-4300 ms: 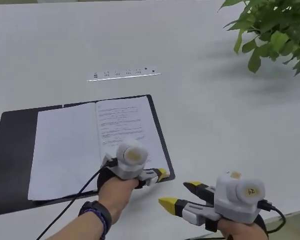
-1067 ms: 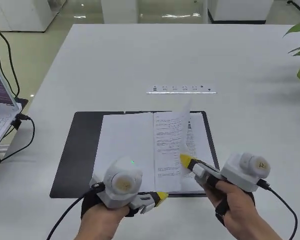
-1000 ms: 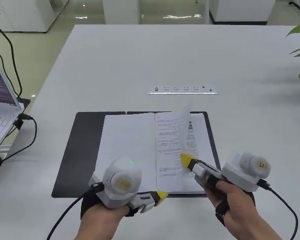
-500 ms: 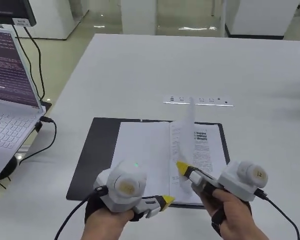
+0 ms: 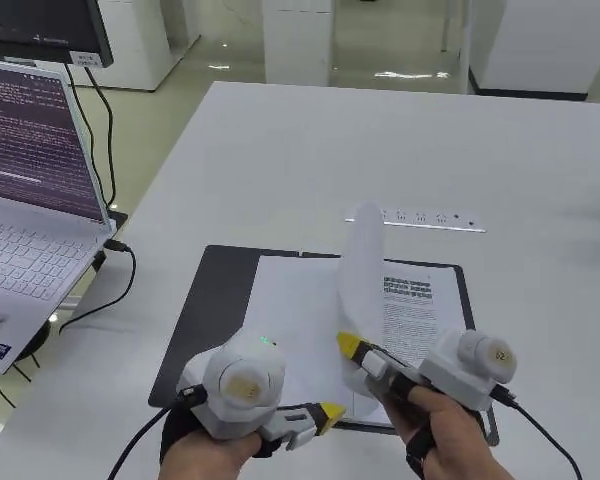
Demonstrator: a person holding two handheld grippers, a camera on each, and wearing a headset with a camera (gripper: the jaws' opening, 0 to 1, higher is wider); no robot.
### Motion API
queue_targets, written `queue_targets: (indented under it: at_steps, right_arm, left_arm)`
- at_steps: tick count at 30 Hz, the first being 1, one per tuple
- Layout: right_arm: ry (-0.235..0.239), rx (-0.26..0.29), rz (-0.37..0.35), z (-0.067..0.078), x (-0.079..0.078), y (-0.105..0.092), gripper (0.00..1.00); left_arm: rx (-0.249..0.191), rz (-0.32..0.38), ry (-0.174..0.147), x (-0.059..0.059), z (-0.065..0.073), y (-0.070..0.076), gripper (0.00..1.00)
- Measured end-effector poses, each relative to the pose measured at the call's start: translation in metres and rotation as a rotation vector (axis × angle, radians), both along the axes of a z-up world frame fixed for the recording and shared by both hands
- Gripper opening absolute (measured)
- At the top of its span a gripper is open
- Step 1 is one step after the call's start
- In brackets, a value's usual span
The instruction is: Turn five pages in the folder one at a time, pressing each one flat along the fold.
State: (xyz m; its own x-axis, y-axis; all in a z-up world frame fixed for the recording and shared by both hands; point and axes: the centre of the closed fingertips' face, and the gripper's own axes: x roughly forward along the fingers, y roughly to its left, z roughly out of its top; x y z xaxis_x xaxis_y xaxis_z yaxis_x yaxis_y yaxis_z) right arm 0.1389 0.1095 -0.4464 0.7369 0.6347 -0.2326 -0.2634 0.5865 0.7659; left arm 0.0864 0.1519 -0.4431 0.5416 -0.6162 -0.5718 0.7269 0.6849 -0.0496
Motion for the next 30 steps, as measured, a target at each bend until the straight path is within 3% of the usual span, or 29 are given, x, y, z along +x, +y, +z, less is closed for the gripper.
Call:
queue_targets:
  at_steps: [11, 30]
  right_arm:
    - [0.036, 0.006, 0.036, -0.008, 0.0, 0.02, 0.0]
    - [0.071, 0.018, 0.075, -0.013, 0.002, 0.051, 0.0]
  left_arm:
    - [-0.007, 0.041, -0.011, 0.006, 0.007, 0.016, 0.73]
    - [-0.026, 0.089, 0.008, 0.006, 0.002, 0.04, 0.73]
